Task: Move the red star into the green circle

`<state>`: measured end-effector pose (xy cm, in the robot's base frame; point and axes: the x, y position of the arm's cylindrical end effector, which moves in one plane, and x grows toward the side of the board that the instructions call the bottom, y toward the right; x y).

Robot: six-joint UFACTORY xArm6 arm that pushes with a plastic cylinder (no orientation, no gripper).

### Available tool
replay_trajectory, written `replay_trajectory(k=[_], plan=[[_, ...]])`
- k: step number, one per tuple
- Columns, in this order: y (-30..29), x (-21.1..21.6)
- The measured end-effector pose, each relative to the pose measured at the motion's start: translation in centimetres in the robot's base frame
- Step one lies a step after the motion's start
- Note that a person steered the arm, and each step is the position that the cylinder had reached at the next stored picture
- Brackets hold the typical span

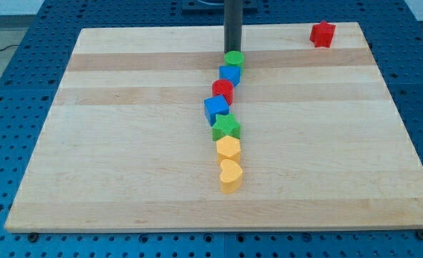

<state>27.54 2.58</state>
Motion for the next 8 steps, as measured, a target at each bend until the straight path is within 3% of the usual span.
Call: replay_trajectory(k=[2, 4, 7, 8], plan=[[0.0, 1.8], [2.9, 0.4], [19.8, 1.2], [24.5, -1.5]])
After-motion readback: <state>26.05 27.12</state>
